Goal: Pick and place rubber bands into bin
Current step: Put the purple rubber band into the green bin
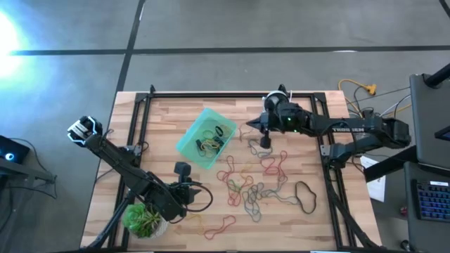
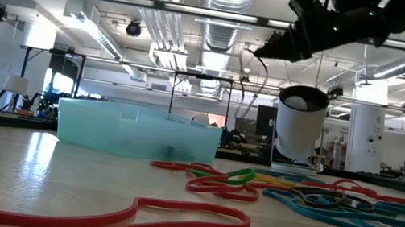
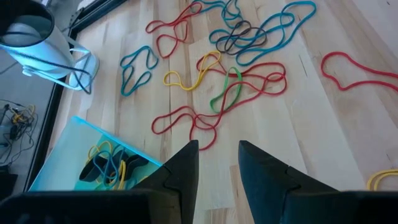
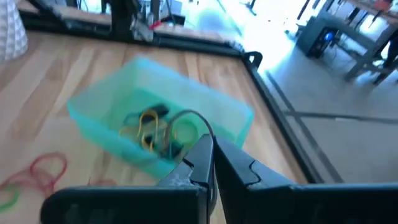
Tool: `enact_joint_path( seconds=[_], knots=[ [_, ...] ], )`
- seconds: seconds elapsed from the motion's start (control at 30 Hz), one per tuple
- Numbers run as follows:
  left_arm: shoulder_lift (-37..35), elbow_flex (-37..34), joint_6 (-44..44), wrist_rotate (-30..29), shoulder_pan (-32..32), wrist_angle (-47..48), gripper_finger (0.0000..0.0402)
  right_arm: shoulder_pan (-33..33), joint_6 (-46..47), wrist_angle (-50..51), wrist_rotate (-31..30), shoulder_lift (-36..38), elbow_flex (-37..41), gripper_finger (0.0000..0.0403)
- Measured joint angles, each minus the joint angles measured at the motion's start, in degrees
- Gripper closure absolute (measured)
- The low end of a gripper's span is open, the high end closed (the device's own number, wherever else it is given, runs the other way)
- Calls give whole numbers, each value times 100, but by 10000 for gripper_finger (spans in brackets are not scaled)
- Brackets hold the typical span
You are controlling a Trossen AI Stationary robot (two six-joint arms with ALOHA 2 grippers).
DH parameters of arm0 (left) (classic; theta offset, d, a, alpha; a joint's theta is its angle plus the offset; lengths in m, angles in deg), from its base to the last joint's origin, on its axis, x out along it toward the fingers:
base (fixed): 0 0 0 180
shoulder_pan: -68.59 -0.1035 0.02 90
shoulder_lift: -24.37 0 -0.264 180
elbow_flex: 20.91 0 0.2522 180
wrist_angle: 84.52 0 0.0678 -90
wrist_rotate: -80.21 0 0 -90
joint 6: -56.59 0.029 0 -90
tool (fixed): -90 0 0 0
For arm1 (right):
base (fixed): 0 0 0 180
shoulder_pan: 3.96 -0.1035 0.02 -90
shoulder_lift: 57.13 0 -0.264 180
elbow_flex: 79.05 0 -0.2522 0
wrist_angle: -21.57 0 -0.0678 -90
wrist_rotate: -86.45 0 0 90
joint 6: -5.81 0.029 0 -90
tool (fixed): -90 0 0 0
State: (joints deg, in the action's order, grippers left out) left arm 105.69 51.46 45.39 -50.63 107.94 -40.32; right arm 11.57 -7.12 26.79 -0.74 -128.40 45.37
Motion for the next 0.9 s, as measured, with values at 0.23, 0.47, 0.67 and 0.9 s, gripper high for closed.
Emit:
enact_joint_path(
  seconds=[0.23,0.47,0.67,0.9],
  knots=[
    [0,0,2,-2,0,-1,304,0,-21,5,25,-1151,-1126,394],
    [0,0,-5,0,0,0,304,70,-170,721,74,-2678,-2455,394],
    [0,0,0,0,0,0,304,227,79,1419,183,-3660,-3360,394],
    [0,0,2,0,0,4,304,355,323,1663,929,-4038,-3715,358]
  ],
)
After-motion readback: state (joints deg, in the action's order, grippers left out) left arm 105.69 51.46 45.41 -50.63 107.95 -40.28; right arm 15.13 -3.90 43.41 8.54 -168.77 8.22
